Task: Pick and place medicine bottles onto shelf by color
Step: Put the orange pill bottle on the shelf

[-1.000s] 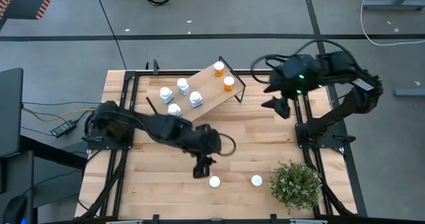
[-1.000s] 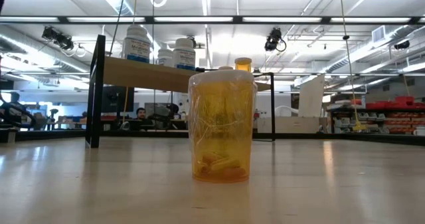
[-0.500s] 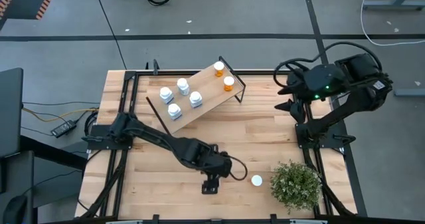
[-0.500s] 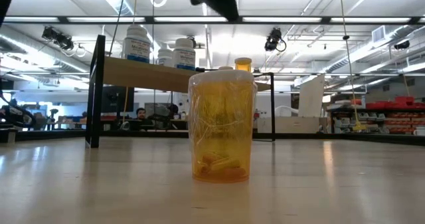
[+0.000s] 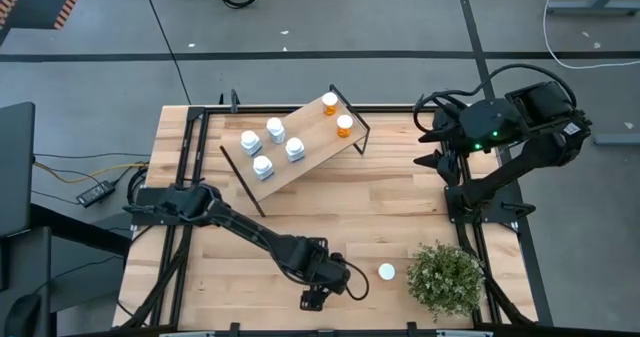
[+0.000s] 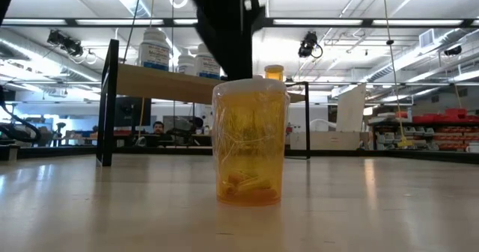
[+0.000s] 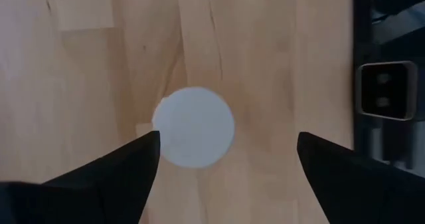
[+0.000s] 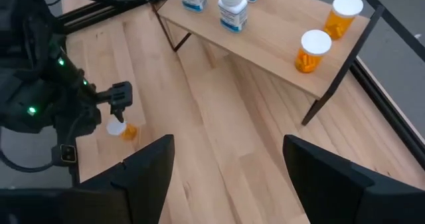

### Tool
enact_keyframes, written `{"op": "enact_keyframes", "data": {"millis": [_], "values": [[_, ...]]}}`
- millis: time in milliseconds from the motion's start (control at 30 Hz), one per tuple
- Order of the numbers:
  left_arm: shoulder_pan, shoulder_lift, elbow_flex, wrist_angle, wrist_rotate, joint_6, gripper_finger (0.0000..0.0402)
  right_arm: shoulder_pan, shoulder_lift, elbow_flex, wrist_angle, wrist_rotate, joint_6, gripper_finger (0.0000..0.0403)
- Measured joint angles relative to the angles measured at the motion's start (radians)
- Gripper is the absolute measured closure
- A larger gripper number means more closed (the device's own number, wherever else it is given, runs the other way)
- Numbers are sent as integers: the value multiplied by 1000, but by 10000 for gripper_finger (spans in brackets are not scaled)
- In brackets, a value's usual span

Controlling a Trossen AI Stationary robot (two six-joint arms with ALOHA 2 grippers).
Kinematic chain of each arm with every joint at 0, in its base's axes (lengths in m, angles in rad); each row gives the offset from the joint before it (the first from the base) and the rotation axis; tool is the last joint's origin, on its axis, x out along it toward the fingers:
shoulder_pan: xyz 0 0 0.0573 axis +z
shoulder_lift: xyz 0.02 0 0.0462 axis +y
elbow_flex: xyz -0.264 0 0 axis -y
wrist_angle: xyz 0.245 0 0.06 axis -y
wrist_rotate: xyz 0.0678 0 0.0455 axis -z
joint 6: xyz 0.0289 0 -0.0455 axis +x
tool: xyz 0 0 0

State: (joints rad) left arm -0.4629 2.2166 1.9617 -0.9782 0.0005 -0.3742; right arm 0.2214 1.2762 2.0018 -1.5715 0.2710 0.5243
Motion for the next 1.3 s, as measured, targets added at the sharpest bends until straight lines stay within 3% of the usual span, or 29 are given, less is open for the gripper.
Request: {"op": "enact_keyframes", "data": {"millis": [300, 1300], "values": [[-13, 25, 0, -6, -156, -8, 43, 0, 0, 0, 0, 0, 27, 114], [1, 56, -5, 54, -131, 5, 44, 0, 0, 0, 0, 9, 32, 114]]}}
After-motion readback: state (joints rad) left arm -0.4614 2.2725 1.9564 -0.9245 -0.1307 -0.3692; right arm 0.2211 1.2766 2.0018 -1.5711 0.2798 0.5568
